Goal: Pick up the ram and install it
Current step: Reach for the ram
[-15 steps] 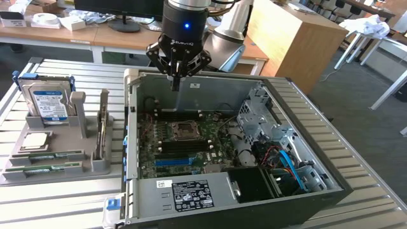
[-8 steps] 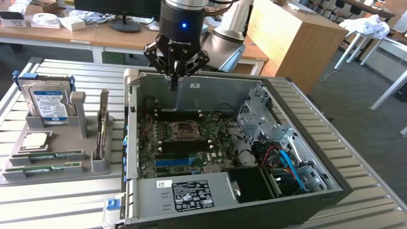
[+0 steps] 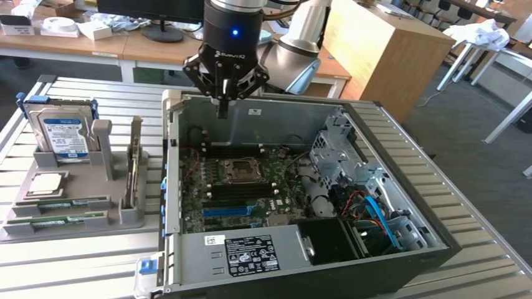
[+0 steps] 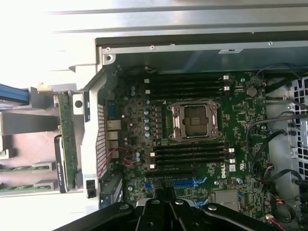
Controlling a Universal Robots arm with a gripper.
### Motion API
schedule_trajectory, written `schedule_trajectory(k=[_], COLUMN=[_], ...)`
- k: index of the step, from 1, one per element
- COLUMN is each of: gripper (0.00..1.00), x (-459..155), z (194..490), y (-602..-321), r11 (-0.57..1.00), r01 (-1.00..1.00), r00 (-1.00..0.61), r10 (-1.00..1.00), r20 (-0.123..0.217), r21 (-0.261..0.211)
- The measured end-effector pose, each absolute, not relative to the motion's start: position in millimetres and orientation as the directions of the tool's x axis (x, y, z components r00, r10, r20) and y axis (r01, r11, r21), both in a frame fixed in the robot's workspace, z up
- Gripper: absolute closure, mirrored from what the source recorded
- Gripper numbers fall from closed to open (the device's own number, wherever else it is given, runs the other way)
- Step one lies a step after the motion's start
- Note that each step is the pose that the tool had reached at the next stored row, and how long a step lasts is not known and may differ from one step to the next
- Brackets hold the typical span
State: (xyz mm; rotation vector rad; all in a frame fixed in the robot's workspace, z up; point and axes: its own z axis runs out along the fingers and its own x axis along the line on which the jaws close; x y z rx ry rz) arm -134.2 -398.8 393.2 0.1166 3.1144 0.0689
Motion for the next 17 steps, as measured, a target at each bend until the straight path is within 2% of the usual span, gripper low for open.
schedule_trajectory(k=[17], gripper=[0.9], x=[-147.8], z=[393.0], y=[-398.9], r11=[0.996], r01=[0.075], r00=[-0.997], r10=[0.075], r20=[-0.012], r21=[0.044])
